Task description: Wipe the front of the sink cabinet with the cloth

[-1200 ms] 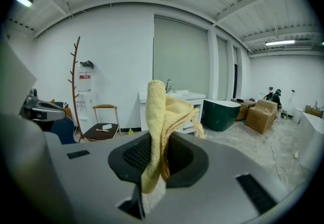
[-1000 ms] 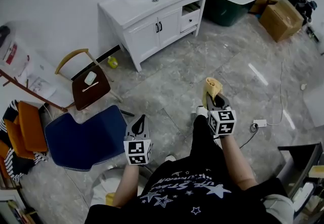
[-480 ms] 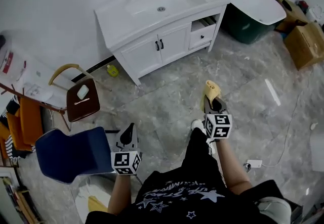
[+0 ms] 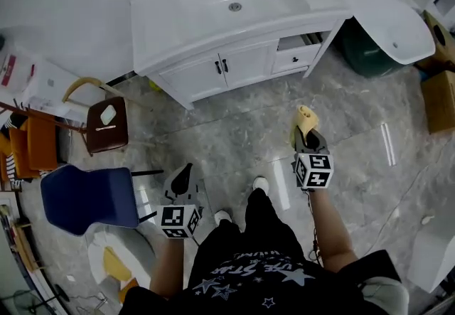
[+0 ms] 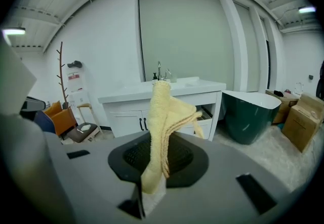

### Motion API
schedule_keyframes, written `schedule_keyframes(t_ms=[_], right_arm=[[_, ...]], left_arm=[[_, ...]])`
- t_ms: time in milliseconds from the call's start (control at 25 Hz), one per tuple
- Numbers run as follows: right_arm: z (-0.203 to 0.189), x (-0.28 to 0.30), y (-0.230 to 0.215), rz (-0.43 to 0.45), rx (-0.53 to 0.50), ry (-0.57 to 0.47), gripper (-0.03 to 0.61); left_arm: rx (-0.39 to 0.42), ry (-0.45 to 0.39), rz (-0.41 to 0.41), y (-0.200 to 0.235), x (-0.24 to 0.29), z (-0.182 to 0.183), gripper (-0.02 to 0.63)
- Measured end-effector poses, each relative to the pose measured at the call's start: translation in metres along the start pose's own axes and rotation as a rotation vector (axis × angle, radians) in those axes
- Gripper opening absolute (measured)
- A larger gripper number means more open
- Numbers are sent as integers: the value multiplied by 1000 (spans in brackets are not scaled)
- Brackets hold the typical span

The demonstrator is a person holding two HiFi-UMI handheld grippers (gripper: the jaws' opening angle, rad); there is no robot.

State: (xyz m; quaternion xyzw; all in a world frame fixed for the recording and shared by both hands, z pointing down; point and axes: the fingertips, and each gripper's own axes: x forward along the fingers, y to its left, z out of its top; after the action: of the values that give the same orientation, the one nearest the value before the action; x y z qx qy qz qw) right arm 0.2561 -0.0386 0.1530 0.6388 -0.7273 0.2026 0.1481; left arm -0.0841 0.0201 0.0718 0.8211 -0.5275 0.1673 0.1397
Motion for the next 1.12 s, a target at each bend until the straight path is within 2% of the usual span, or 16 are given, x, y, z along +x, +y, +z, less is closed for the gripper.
schedule_keyframes(t_ms=[160,320,440,600,800,920,1120], right_arm=[[0,22,13,24,8,15,62],[-2,35,54,67,-23,11,61],[-7,37,81,91,-61,17,61],[-11,45,99,109,-90,7,63],[-34,89,94,130,-120,12,63],[-52,137,81,146,-117,2,63],[-73,232,58,187,-121,-69,63]], left_arm=[[7,-8,7,1,15,1,15],[-19,-37,2,13,29,-3,15],[-46,-49,-1,19,33,-17,15],[-36,-35,-24,28,40,-40,15],[-38,-49,0,48,70,-63,15],[-77,-68,35,64,103,-82,15],[-72,-97,78,86,179,-132,15]])
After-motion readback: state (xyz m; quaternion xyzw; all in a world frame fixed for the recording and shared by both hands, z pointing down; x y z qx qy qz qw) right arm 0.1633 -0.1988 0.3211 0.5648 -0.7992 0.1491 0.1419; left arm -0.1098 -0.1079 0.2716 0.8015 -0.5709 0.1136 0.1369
